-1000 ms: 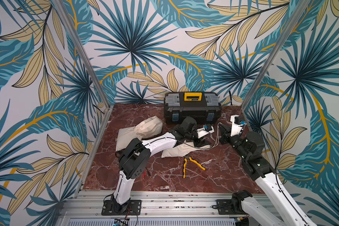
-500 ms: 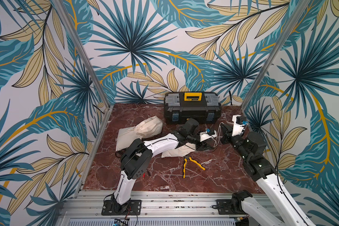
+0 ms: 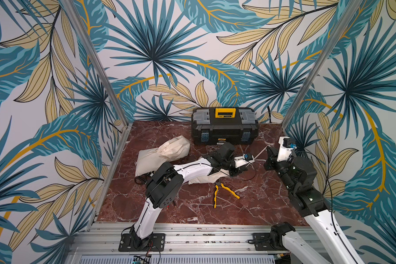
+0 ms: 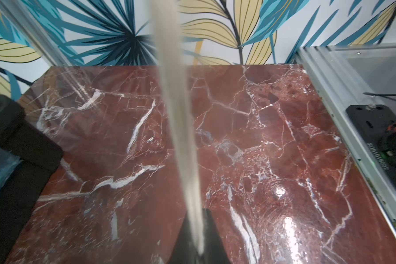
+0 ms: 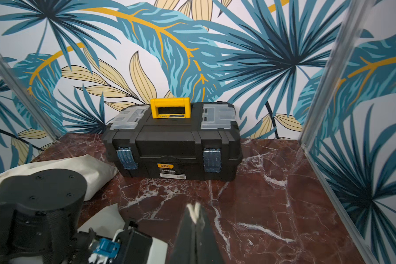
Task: Close the soil bag
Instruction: Frap the soil bag at the center of the board, then place the soil bag at the center of the board.
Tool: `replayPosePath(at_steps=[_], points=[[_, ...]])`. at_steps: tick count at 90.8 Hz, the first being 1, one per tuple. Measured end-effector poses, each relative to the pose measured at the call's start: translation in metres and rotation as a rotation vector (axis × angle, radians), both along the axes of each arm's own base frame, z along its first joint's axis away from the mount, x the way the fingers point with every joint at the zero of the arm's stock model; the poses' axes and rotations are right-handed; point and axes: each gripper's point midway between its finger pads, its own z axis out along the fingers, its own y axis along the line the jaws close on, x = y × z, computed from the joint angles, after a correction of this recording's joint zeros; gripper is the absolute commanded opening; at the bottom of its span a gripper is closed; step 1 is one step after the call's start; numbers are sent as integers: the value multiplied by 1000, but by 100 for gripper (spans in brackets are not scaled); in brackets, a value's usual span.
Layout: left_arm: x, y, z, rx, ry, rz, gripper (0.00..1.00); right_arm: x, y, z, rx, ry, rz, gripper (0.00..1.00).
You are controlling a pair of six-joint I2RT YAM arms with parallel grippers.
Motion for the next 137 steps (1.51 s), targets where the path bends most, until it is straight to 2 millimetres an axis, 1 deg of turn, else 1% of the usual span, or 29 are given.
replayPosePath(at_steps=[16,28,38,41,51,63,69,75,81,83,85,86,89,94,96,101,106,110,115,119,123,129,135,137], points=[[18,13,-5,102,-97,116,12,-8,-25,-12,-52,45,-121,0],[31,21,-4,171,-173,205,16,-11,-35,-18,-79,66,-172,0],[42,26,-2,220,-220,277,18,-13,-39,-19,-90,69,-192,0],[46,27,-1,230,-233,296,17,-13,-40,-19,-91,70,-195,0],[55,29,0,248,-252,345,7,-14,-39,-21,-95,77,-193,0],[61,34,-1,262,-253,387,6,-10,-37,-27,-89,93,-187,0],[65,42,-5,284,-250,415,6,-5,-34,-37,-71,107,-189,0],[73,52,-11,313,-241,448,7,4,-33,-55,-46,131,-198,0],[81,66,-21,351,-219,483,12,16,-32,-82,-19,179,-205,0],[82,70,-26,365,-206,493,15,20,-31,-95,-7,204,-205,0],[84,74,-31,378,-196,499,16,24,-31,-106,2,227,-207,4],[85,76,-35,387,-185,506,16,26,-31,-112,6,240,-208,9],[87,81,-43,407,-164,516,16,31,-30,-129,23,275,-207,19],[90,86,-59,442,-125,530,16,36,-28,-156,49,333,-205,30],[90,86,-64,454,-110,535,17,37,-27,-166,55,351,-198,36],[92,88,-80,481,-72,547,23,39,-23,-182,86,386,-189,53],[93,85,-91,491,-34,554,32,39,-19,-188,100,397,-172,64],[92,80,-98,488,-4,551,39,40,-17,-185,119,387,-161,72],[90,77,-102,483,26,556,48,42,-15,-174,130,350,-148,84],[87,76,-102,475,48,553,53,41,-15,-163,143,315,-140,92],[84,75,-98,457,74,559,60,39,-15,-151,144,275,-131,97],[76,76,-82,409,104,554,75,36,-17,-131,152,213,-123,99],[61,85,-56,347,132,546,87,33,-19,-115,155,159,-119,99],[55,90,-43,319,138,538,91,32,-20,-110,152,143,-120,99]])
